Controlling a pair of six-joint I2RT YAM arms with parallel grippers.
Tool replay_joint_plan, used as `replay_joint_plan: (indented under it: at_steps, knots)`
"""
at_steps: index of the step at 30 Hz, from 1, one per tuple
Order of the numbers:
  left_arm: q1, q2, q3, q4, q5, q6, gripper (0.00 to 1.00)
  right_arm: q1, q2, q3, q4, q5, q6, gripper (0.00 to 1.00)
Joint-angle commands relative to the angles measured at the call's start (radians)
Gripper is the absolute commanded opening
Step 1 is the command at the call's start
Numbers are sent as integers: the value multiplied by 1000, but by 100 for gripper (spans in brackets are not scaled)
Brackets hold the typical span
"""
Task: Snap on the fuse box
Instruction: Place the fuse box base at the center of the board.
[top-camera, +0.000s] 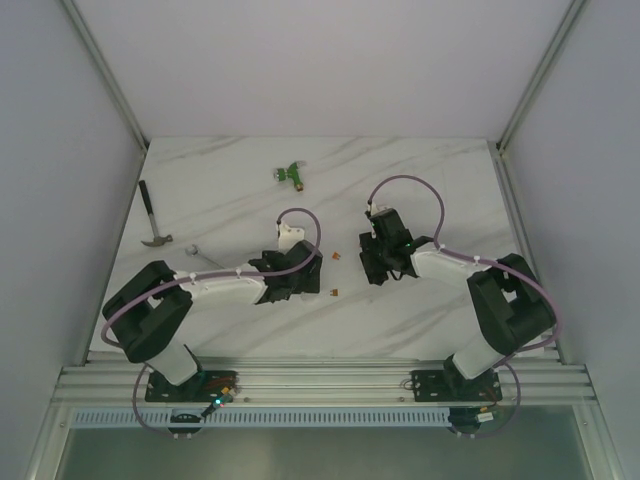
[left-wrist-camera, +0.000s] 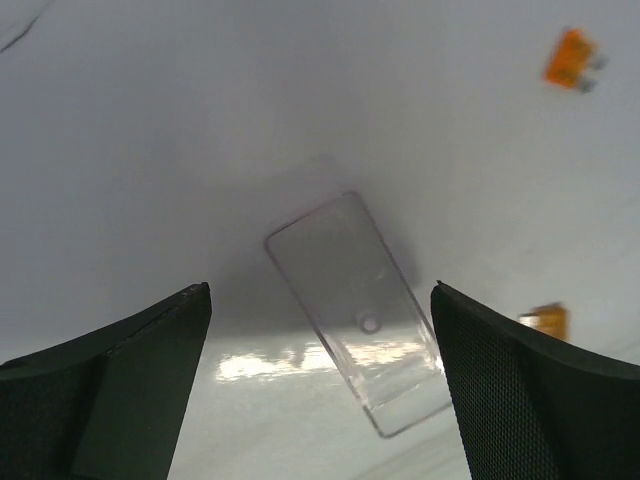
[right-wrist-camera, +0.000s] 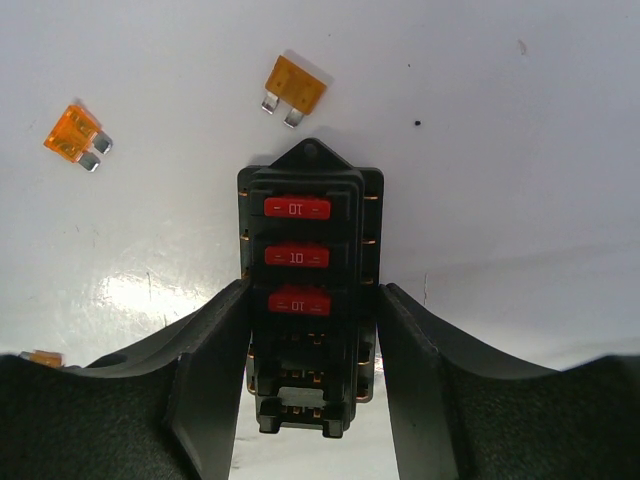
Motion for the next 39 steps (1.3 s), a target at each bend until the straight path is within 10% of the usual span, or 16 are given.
replay_joint_plan:
  at_steps: [1, 28, 39]
  knots:
    - [6, 27, -8, -141, -110, -15, 100, 7, -26, -11, 4, 13, 9, 47]
    - [288, -302, -137, -98, -97, 23, 100, 328, 246, 399, -132, -19, 59, 35]
    - [337, -388, -197, -32, -3, 0, 100, 393, 293, 450, -156, -16, 29, 63]
